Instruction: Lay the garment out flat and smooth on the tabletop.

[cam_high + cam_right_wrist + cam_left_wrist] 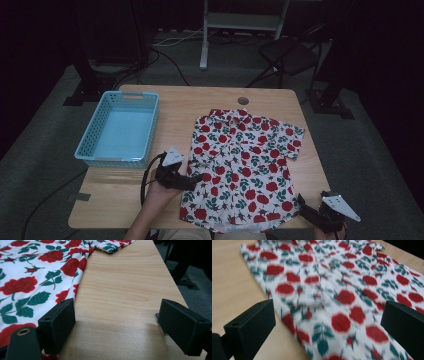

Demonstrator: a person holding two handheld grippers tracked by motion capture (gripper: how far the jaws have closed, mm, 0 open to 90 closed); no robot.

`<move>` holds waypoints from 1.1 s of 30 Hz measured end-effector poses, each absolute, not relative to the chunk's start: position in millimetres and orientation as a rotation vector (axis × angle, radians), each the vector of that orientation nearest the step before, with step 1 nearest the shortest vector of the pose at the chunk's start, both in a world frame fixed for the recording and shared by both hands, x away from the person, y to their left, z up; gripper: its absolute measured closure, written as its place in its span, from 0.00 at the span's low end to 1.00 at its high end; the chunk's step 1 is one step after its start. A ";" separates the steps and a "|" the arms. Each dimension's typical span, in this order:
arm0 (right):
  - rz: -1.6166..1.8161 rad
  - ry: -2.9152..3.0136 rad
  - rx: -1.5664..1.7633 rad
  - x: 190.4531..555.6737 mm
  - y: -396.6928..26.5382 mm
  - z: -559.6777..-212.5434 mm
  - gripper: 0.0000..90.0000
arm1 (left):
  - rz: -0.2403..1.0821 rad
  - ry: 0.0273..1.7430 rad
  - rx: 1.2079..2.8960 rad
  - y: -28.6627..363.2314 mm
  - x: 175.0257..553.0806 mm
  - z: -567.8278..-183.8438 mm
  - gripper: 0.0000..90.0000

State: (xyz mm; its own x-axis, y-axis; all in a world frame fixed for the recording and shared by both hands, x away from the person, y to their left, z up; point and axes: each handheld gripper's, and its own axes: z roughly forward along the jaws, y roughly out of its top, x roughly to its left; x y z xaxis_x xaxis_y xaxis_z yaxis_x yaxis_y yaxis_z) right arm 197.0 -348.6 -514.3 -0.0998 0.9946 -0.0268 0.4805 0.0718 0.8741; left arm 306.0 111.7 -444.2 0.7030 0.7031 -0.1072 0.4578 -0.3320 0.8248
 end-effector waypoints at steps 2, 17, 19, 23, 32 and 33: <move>0.956 1.653 1.482 196.1 -347.6 -515.6 0.15 | 0.333 0.875 1.989 102.0 315.4 -437.1 0.00; 1.004 1.651 1.449 194.3 -349.4 -519.7 0.15 | 0.385 0.864 2.090 29.2 391.4 -421.6 0.06; 1.007 1.653 1.443 194.4 -349.8 -520.0 0.15 | 0.392 0.883 2.118 21.4 401.1 -426.1 0.06; 1.012 1.659 1.432 194.4 -350.8 -520.4 0.15 | 0.388 0.917 2.136 13.6 416.1 -435.6 0.17; 1.015 1.662 1.428 194.1 -351.5 -520.6 0.15 | 0.434 0.936 2.193 0.5 432.3 -451.6 0.37; 1.016 1.663 1.428 194.0 -351.6 -520.5 0.15 | 0.440 0.934 2.191 -1.2 433.1 -453.7 0.39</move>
